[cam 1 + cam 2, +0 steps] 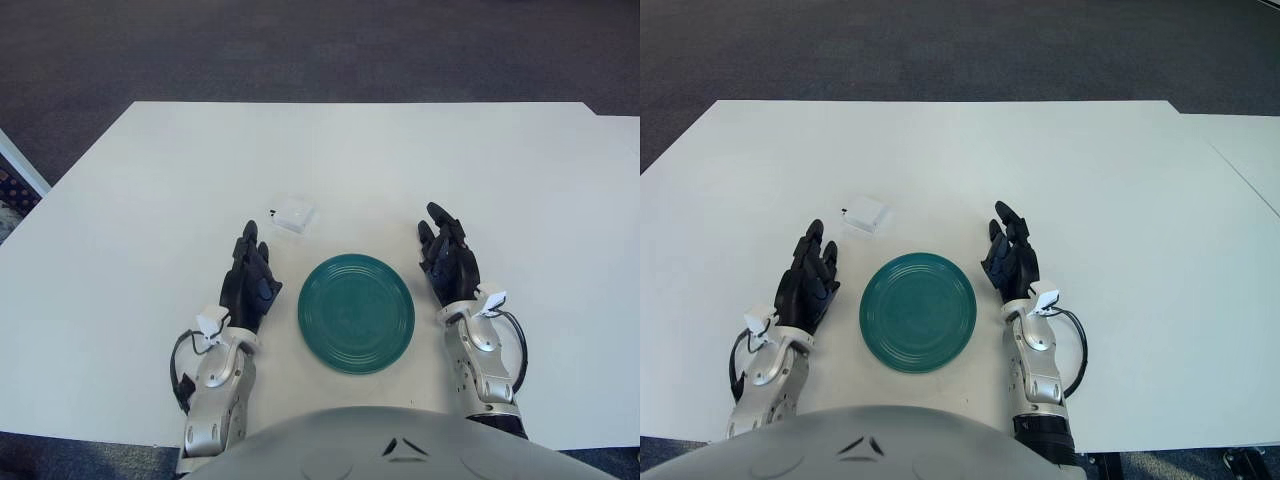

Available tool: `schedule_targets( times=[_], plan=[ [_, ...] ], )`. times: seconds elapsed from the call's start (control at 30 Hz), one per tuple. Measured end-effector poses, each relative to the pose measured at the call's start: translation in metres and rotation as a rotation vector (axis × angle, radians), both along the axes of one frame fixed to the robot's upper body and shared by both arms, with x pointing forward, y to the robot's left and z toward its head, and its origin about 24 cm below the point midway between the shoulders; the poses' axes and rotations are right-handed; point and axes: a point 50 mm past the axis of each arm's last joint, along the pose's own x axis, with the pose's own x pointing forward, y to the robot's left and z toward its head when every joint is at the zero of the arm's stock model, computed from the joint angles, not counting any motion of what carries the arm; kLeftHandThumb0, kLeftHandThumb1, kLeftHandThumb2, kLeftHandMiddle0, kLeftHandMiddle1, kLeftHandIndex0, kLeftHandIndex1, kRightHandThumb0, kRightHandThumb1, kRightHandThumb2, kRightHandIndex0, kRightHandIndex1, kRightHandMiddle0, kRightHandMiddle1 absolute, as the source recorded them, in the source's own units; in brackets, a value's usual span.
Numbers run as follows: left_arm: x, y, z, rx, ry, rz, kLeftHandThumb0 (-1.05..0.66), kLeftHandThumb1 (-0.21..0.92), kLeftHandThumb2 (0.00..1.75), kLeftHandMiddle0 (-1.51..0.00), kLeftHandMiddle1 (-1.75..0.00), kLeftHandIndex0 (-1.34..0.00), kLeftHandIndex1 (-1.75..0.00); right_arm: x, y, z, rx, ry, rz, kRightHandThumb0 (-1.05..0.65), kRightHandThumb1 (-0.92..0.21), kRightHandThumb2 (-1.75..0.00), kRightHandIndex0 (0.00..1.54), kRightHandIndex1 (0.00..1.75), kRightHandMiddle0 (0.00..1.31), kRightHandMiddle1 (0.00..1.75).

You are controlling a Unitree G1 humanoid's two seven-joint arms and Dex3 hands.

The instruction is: Put the charger into the plate.

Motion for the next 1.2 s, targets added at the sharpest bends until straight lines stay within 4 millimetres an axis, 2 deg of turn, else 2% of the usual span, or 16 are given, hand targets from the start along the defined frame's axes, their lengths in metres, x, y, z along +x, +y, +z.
schedule_targets(
  times=[0.13, 0.4, 0.5, 0.6, 0.7, 0.8, 0.93, 1.2],
  plan=[
    [0.02, 0.016, 0.019, 0.305, -0.084, -0.038, -1.05, 0.92, 0.99, 0.0, 0.0, -0.04, -0.02, 0.001, 0.0, 0.0, -0.002, -0.005, 0.002, -0.84, -0.92, -0.86, 0.11, 0.0, 0.0, 0.47],
    [0.054, 0.043, 0.073, 0.953, -0.31, -0.11, -1.05, 0.92, 0.79, 0.0, 0.0, -0.05, -0.04, 0.001, 0.001, -0.001, -0.001, -0.013, 0.018, -0.85, -0.92, -0.84, 0.11, 0.0, 0.0, 0.46],
    [0.068, 0.041, 0.094, 1.186, -0.358, -0.191, -1.05, 0.92, 0.74, 0.0, 0.0, -0.04, -0.03, 0.001, 0.0, -0.002, 0.005, -0.01, 0.02, -0.84, -0.92, -0.83, 0.11, 0.0, 0.0, 0.47],
    [0.085, 0.033, 0.112, 1.325, -0.4, -0.241, -1.05, 0.92, 0.71, 0.0, 0.0, -0.02, -0.02, 0.001, 0.001, -0.003, 0.006, -0.011, 0.021, -0.83, -0.92, -0.83, 0.11, 0.0, 0.0, 0.47],
    [0.102, 0.023, 0.121, 1.418, -0.447, -0.276, -1.05, 0.92, 0.69, 0.0, 0.0, 0.0, -0.01, 0.001, 0.001, -0.004, 0.008, -0.005, 0.022, -0.84, -0.92, -0.83, 0.11, 0.0, 0.0, 0.46],
    [0.115, 0.015, 0.118, 1.462, -0.471, -0.342, -1.05, 0.92, 0.69, 0.0, 0.0, 0.0, 0.0, 0.001, 0.002, -0.004, 0.01, -0.007, 0.024, -0.84, -0.92, -0.84, 0.11, 0.0, 0.0, 0.46],
    [0.122, 0.009, 0.103, 1.471, -0.472, -0.456, -1.05, 0.92, 0.69, 0.0, 0.0, 0.0, 0.0, 0.0, 0.003, -0.004, 0.011, -0.007, 0.021, -0.84, -0.92, -0.84, 0.12, 0.01, 0.0, 0.47],
    [0.126, 0.017, 0.074, 1.477, -0.452, -0.616, -1.05, 0.92, 0.71, 0.0, 0.0, 0.0, 0.0, -0.002, 0.003, -0.005, 0.017, -0.003, 0.014, -0.83, -0.92, -0.84, 0.12, 0.0, 0.0, 0.46]
  ],
)
